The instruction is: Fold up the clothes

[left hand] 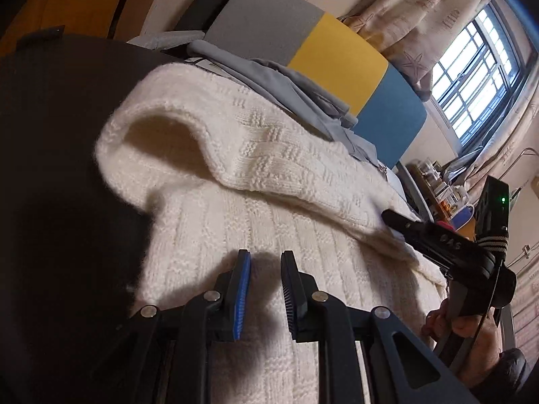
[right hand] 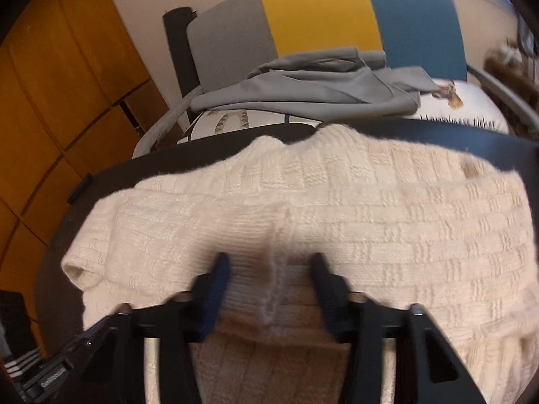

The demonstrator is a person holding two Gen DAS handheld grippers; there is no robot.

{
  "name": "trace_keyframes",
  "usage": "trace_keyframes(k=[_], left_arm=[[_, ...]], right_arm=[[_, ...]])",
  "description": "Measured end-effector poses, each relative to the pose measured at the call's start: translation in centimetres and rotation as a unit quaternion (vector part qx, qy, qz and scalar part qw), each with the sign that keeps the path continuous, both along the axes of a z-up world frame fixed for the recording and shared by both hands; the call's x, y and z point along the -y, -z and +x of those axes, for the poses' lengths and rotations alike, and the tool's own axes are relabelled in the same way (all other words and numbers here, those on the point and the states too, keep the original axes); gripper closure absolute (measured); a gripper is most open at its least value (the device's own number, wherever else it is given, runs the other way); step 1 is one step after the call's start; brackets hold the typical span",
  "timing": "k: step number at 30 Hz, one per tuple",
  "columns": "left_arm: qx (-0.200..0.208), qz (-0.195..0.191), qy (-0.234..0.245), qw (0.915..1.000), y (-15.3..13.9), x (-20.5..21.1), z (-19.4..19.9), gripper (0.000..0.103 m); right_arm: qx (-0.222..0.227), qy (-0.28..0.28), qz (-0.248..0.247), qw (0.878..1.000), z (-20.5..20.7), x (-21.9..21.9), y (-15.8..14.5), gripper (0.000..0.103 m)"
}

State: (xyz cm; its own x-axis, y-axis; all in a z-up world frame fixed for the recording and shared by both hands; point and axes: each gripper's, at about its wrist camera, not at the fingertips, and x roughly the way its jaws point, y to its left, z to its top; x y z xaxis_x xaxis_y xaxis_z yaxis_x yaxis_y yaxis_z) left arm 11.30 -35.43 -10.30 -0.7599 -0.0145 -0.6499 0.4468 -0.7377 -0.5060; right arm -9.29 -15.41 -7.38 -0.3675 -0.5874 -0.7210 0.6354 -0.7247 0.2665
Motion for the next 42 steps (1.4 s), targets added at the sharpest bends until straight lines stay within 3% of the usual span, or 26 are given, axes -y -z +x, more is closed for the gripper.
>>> trace_keyframes(k=[1,4,7,12,15,20,24,30,33,38,42], left_arm=[[-0.002,0.004,0.000,1.0000,0.0,0.1,0.1,0.085],[-0.007,0.011,-0.001,0.9999,0.0,0.4,0.3,0.085],[-0.001,0.005,-0.004,1.0000,-0.6,0.1,0.2,0.085],[-0.012,-0.018,-0.032,0.9992,-2.3,1.4,0.4,0.082],[0.011,-0.023,-0.036,0.9990,-2.0,2.5,-0.3,0.082],[0.007,-0.046,-0.049,0.9977,-2.6,3.3,-0.4,0.082],[0.020,-0.064,-0.030,0.9973,-2.5,2.9,-1.0,0.082],[0.059,-0.072,-0.008,0.9957,-1.8,1.6,-0.5,0.082],[0.059,-0.062,-0.008,0.9962,-1.8,1.5,0.8,0.082],[0.027,-0.076,0.003,0.9967,-4.7,0.7,1.8,0.082],[-0.002,-0.108,0.019,0.9940,-7.3,0.1,-0.4,0.082]], right_arm=[[-0.010,-0.011,0.015,1.000,0.3,0.6,0.1,0.088],[-0.034,-0.035,0.051,0.997,0.9,1.9,0.1,0.094],[-0.060,-0.034,0.066,0.995,0.8,2.0,-1.3,0.096],[-0.158,-0.030,0.093,0.983,1.0,1.0,-5.8,0.096],[-0.188,-0.015,0.114,0.975,0.1,-0.4,-7.4,0.096],[-0.185,0.038,0.121,0.974,-2.2,-4.1,-8.7,0.096],[-0.173,0.088,0.136,0.971,-4.3,-7.7,-8.4,0.096],[-0.117,0.124,0.143,0.975,-5.4,-11.7,-5.2,0.096],[-0.087,0.133,0.141,0.977,-5.8,-13.1,-3.3,0.096],[-0.049,0.142,0.111,0.982,-6.6,-14.2,-1.6,0.096],[-0.033,0.151,0.081,0.985,-6.6,-15.1,-1.8,0.094]])
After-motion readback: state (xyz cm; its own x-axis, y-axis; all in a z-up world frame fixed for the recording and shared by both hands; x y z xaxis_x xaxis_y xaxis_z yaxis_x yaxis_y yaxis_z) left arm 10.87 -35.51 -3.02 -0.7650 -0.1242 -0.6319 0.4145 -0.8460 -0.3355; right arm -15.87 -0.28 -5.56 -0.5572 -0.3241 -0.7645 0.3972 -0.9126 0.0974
